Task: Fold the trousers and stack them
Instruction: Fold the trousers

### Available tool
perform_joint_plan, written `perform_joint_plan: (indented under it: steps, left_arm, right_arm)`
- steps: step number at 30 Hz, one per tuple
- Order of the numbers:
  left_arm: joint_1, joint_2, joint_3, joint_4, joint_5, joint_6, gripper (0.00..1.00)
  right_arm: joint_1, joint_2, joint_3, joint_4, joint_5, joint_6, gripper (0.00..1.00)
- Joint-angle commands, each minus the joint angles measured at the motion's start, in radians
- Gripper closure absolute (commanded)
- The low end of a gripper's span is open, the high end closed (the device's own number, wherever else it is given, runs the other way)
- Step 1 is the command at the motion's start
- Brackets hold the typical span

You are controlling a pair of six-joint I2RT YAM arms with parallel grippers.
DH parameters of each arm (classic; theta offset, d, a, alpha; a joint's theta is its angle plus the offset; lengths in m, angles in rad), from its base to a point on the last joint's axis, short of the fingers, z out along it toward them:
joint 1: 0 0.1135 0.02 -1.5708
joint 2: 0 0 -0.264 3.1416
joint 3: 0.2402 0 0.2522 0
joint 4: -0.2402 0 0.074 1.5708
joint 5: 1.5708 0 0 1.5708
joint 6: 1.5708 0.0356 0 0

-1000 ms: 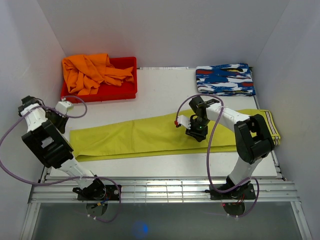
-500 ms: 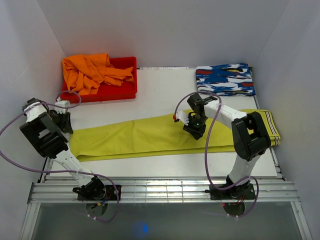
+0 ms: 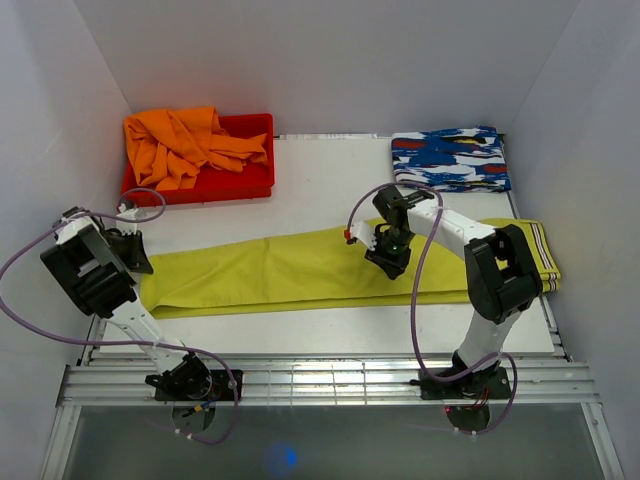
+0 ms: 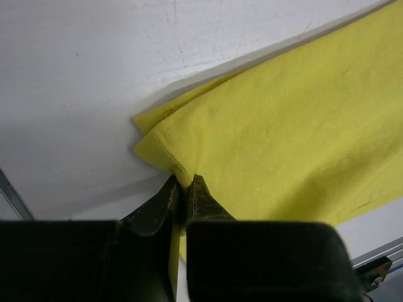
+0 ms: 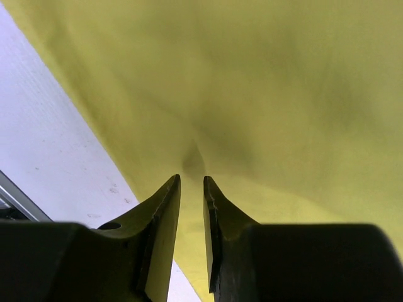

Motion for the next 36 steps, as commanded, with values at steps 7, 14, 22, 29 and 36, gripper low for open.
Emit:
perform_joint_plan:
  steps: [7, 14, 22, 29, 36]
  left_arm:
    - [-0.004, -0.095, 0.017, 0.004, -0.003, 0.035, 0.51]
    - [0.002, -0.239, -0.027, -0.060, 0.083, 0.021, 0.13]
    - [0.117, -0.291, 0.001, -0.313, 0.238, -0.033, 0.02]
    - [0.224, -0.328, -0.131, -0.318, 0.252, -0.111, 0.02]
    - [0.364, -0.281, -0.194, -0.255, 0.218, -0.229, 0.02]
  right_arm:
    - [0.189, -0.169, -0.084, 0.105, -0.057, 0.022, 0.69]
    - [0.315, -0.147, -0.125, 0.238, 0.008, 0.094, 0.65]
    - [0.328, -0.098, -0.178, 0.299, 0.039, 0.109, 0.65]
    - [0.330, -0.063, -0.178, 0.327, 0.046, 0.129, 0.67]
    - [0.331, -0.058, -0.190, 0.334, 0.052, 0.122, 0.68]
